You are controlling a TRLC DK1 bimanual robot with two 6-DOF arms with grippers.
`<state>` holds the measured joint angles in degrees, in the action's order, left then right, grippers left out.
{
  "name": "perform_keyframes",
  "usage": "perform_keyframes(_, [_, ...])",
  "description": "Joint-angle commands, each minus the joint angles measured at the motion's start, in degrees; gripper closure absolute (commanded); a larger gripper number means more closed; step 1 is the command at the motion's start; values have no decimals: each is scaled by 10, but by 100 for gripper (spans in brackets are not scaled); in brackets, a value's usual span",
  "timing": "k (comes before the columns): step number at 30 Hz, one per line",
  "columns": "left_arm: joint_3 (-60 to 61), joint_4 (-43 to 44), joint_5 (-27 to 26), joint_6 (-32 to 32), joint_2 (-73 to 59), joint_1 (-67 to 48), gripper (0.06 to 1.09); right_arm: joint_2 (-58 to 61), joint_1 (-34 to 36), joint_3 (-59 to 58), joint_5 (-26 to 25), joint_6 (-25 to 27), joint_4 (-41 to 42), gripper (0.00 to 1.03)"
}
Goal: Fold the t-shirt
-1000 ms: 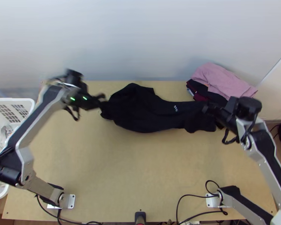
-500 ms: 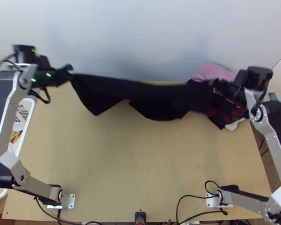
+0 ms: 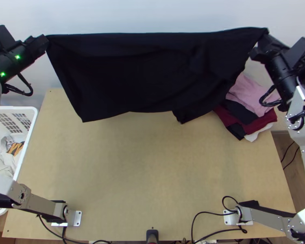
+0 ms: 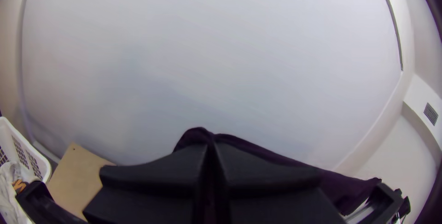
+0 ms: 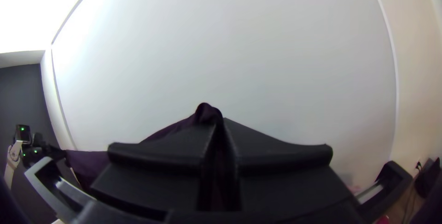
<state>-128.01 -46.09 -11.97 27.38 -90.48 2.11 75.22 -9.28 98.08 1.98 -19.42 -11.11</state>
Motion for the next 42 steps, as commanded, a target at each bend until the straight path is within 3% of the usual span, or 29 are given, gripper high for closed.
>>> perform_keyframes(1, [-8, 25, 26, -6, 45, 7, 105, -47, -4, 1, -7, 7, 16, 100])
perform_keyframes(9, [72, 50, 60, -31, 189, 5, 105, -196, -11, -11, 19, 18, -48, 100])
perform_keyframes(18, [210, 50, 74, -34, 414, 5, 105, -348, -35, -17, 28, 18, -194, 100])
perform_keyframes(25, [324, -20, 69, -14, 559, 5, 105, -413, -37, -51, 28, -16, -287, 100])
perform_keyframes(29, [435, -39, 60, 1, 624, 6, 105, -423, -48, -136, 28, -34, -282, 100])
perform_keyframes(35, [624, -23, 36, 15, 681, 13, 105, -426, -80, -325, 28, -64, -190, 100])
perform_keyframes(42, [834, 87, 25, 0, 660, 13, 105, -355, -88, -497, 46, -90, -49, 100])
